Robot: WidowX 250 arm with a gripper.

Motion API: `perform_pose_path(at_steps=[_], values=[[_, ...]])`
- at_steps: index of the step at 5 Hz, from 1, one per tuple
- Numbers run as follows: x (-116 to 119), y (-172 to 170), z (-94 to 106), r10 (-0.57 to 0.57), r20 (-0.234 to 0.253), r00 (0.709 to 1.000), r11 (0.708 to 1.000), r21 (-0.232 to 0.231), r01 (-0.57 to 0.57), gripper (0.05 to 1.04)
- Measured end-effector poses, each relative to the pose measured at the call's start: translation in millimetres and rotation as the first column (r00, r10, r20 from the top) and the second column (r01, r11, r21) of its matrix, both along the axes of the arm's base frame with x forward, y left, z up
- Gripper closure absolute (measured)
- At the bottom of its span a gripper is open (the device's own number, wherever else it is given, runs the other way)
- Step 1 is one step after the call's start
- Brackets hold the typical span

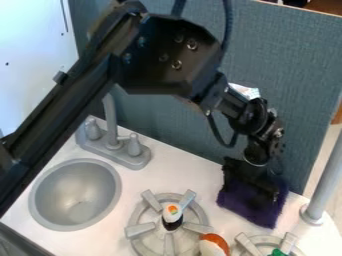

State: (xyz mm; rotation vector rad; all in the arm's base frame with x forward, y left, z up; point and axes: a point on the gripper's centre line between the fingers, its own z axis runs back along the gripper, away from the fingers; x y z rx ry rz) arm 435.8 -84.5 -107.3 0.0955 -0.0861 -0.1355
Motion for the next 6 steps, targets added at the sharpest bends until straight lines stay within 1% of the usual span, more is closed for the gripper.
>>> perform_pose_path(at_steps=[1, 2, 3, 4, 5, 6], values=[[-8.7, 48.1, 2.8, 0.088, -0.021, 0.996, 0.995, 0.055, -0.087, 0.083], [-4.7, 89.3, 6.9, 0.165, -0.039, 0.985, 0.984, 0.076, -0.162, 0.083], [7.1, 113.8, 4.3, 0.194, -0.049, 0.98, 0.978, 0.087, -0.189, 0.083], [1.1, 118.6, 5.4, 0.208, -0.09, 0.974, 0.975, 0.1, -0.199, 0.083], [-22.4, 126.9, 5.4, 0.223, -0.152, 0.963, 0.973, 0.101, -0.21, 0.083], [-35.7, 123.8, 30.3, 0.205, -0.129, 0.97, 0.978, 0.074, -0.197, 0.083]])
